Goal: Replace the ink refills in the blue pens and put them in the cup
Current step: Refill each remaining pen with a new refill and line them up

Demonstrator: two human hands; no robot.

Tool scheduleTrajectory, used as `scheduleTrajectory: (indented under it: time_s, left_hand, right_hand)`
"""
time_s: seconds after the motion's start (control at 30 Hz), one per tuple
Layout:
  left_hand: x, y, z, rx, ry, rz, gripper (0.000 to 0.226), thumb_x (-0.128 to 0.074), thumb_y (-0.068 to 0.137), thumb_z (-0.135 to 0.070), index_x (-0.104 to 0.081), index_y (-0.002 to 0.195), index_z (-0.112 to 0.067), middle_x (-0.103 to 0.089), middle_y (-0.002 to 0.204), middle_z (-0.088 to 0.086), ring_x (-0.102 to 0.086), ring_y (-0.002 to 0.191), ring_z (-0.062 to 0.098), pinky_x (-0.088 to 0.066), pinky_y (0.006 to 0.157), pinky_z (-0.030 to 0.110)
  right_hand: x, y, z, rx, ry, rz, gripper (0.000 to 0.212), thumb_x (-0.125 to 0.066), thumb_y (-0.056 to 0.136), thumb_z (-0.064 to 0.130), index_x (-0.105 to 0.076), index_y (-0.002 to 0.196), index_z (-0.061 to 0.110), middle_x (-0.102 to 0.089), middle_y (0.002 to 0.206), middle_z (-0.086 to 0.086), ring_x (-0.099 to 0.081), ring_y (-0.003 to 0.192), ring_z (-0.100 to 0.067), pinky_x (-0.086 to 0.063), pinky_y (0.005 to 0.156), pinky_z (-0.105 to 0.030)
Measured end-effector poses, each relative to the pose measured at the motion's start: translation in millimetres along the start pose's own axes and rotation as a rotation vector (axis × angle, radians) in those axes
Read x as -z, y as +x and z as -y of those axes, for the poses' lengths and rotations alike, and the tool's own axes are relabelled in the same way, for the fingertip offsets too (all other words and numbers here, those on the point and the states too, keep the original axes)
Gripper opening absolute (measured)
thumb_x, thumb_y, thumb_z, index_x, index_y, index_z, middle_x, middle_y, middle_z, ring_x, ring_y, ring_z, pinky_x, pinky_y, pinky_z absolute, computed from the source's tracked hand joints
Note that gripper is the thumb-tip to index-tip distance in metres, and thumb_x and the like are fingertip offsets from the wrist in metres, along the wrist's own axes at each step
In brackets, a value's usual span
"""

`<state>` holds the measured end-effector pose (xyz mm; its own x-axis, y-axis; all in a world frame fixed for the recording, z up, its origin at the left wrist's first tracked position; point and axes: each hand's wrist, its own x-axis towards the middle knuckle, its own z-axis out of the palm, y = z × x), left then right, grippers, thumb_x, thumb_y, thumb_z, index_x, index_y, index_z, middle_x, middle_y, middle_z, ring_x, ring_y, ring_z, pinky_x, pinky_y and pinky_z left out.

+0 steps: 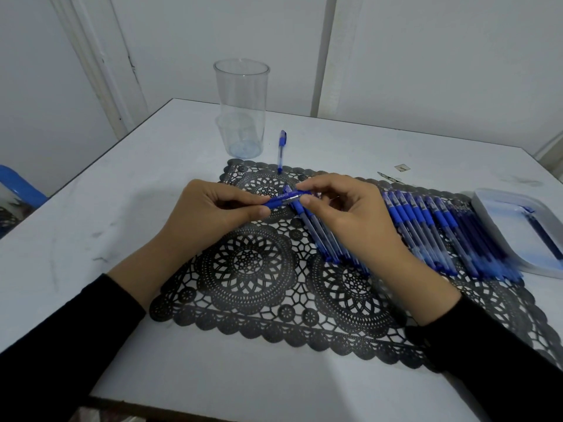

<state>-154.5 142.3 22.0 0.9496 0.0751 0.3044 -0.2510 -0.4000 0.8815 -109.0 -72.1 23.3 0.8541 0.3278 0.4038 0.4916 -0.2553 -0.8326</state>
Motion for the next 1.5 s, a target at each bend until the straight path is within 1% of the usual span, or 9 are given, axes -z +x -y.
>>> scheduleTrajectory:
  time_s: [0.1, 0.4, 0.73, 0.83, 0.93, 1.07, 1.13, 1.27, 1.5]
  left_hand:
    - [-2, 0, -1, -0.015, -0.011, -0.013, 0.021, -0.081, 0.063, -0.031, -0.078, 0.084, -0.029, -0.076, 0.077, -0.010, -0.069, 0.071, 0.019, -0.050, 0.068, 0.019]
    - [-4, 0, -1, -0.051, 0.014, -0.025, 0.017, -0.082, 0.067, -0.024, -0.076, 0.082, -0.030, -0.075, 0.077, -0.011, -0.068, 0.072, 0.023, -0.053, 0.068, 0.030]
    - [-7, 3, -5, -0.019, -0.004, -0.006, 0.018, -0.080, 0.066, -0.033, -0.077, 0.083, -0.035, -0.075, 0.071, -0.005, -0.065, 0.065, 0.034, -0.047, 0.061, 0.027]
    - [-12, 2, -7, 0.001, -0.047, -0.014, 0.018, -0.080, 0.065, -0.034, -0.077, 0.083, -0.039, -0.075, 0.072, -0.004, -0.066, 0.072, 0.039, -0.053, 0.066, 0.038]
    - [-12, 4, -9, 0.008, -0.105, 0.013, 0.018, -0.076, 0.070, -0.037, -0.078, 0.088, -0.038, -0.076, 0.075, -0.002, -0.067, 0.071, 0.032, -0.055, 0.072, 0.045]
    - [-7, 10, -3, -0.030, -0.032, 0.082, 0.024, -0.058, 0.090, -0.040, -0.073, 0.108, -0.034, -0.077, 0.084, -0.004, -0.071, 0.075, 0.015, -0.054, 0.073, 0.023]
    - [-6, 18, 13, -0.052, 0.141, 0.096, 0.028, -0.048, 0.099, -0.048, -0.069, 0.115, -0.042, -0.077, 0.095, 0.001, -0.072, 0.084, 0.026, -0.058, 0.084, 0.037]
    - [1, 29, 38, -0.084, 0.551, 0.149, 0.045, -0.045, 0.097, -0.056, -0.056, 0.136, -0.037, -0.054, 0.143, -0.012, -0.049, 0.130, 0.005, -0.042, 0.110, 0.038]
    - [0, 30, 45, 0.018, 0.765, 0.157, 0.053, -0.046, 0.099, -0.048, -0.041, 0.150, -0.031, -0.029, 0.160, -0.008, -0.025, 0.147, 0.013, -0.023, 0.119, 0.035]
  right_hand:
    - [0, -1, 0, 0.002, -0.015, -0.027, 0.017, -0.074, 0.085, 0.018, -0.075, 0.097, 0.030, -0.071, 0.083, -0.006, -0.052, 0.064, -0.017, -0.045, 0.061, -0.024]
    - [-3, -4, 6, -0.013, 0.034, -0.068, 0.019, -0.075, 0.082, 0.008, -0.076, 0.100, 0.014, -0.073, 0.089, 0.006, -0.056, 0.070, 0.011, -0.043, 0.067, -0.008]
    - [12, 1, 2, 0.163, -0.274, 0.000, 0.021, -0.076, 0.084, 0.021, -0.074, 0.104, 0.024, -0.065, 0.091, 0.023, -0.056, 0.080, 0.005, -0.039, 0.076, -0.006]
    - [14, 7, 2, 0.188, -0.293, -0.005, 0.019, -0.076, 0.083, 0.022, -0.074, 0.102, 0.022, -0.065, 0.089, 0.020, -0.053, 0.076, 0.002, -0.038, 0.073, -0.007]
    - [17, 16, 5, 0.097, -0.100, -0.010, 0.018, -0.076, 0.082, 0.020, -0.075, 0.100, 0.021, -0.066, 0.079, 0.012, -0.047, 0.065, -0.002, -0.038, 0.064, -0.013]
    - [21, 21, 11, 0.022, 0.145, -0.017, 0.020, -0.074, 0.084, 0.014, -0.075, 0.104, 0.018, -0.069, 0.088, -0.015, -0.052, 0.072, -0.036, -0.049, 0.070, -0.045]
    - [23, 23, 14, 0.003, 0.191, -0.004, 0.020, -0.071, 0.086, 0.013, -0.074, 0.105, 0.019, -0.068, 0.093, -0.015, -0.055, 0.080, -0.034, -0.052, 0.079, -0.045]
    - [29, 34, 19, -0.037, 0.232, 0.083, 0.017, -0.070, 0.088, 0.013, -0.069, 0.103, 0.020, -0.065, 0.086, -0.001, -0.059, 0.085, -0.020, -0.053, 0.087, -0.033]
    - [11, 59, 17, -0.121, -0.006, 0.327, 0.012, -0.067, 0.091, 0.016, -0.071, 0.102, 0.017, -0.067, 0.083, -0.004, -0.058, 0.074, -0.009, -0.052, 0.073, -0.018]
